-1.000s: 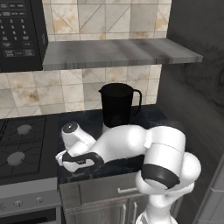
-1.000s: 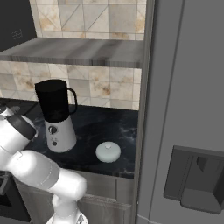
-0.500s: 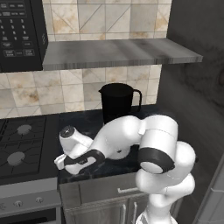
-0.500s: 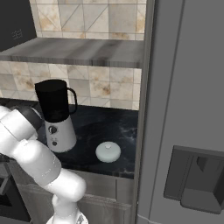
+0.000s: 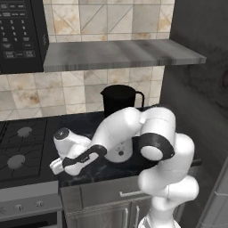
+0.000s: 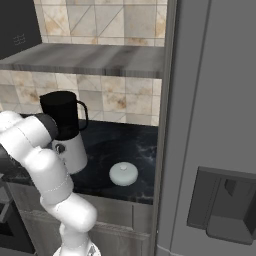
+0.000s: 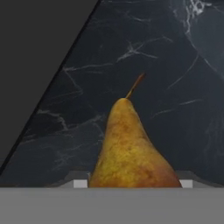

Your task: Open the blender lid, put the pear in the blender, close the lid, and start the blender.

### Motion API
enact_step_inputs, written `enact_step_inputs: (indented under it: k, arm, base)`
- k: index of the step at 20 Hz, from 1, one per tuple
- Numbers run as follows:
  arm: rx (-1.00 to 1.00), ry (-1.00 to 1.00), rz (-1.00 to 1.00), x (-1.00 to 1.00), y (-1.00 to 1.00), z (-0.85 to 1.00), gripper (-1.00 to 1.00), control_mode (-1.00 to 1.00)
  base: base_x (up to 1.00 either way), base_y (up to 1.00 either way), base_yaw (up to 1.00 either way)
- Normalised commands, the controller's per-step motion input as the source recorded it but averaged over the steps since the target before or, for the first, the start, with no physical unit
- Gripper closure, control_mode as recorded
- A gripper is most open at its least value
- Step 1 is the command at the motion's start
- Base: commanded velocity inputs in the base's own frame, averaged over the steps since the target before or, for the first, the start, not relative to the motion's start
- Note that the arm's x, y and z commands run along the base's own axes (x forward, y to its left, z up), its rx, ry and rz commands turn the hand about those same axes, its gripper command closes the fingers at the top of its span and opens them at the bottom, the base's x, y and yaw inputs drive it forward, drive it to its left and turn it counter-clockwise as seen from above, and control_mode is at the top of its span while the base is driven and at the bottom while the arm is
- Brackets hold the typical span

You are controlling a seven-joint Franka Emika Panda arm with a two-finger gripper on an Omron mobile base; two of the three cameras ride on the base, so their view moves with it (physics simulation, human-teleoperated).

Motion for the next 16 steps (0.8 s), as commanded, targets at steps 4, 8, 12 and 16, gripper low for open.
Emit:
enact_step_inputs:
  k: [4,8,12,16]
  arm:
    - [-0.01,-0.16,0.0,-0.34,0.0,0.68,1.0,-1.0]
    - [-0.01,-0.25,0.0,-0.62,-0.09,1.0,1.0,-1.0]
    - [0.0,-0.24,0.0,-0.53,-0.36,1.0,1.0,-1.0]
    - [0.04,-0.23,-0.03,-0.33,-0.61,0.94,1.0,-1.0]
  base:
    - [0.0,0.0,0.0]
    - [0.0,0.0,0.0]
    - [0.0,0.0,0.0]
    - [0.0,0.0,0.0]
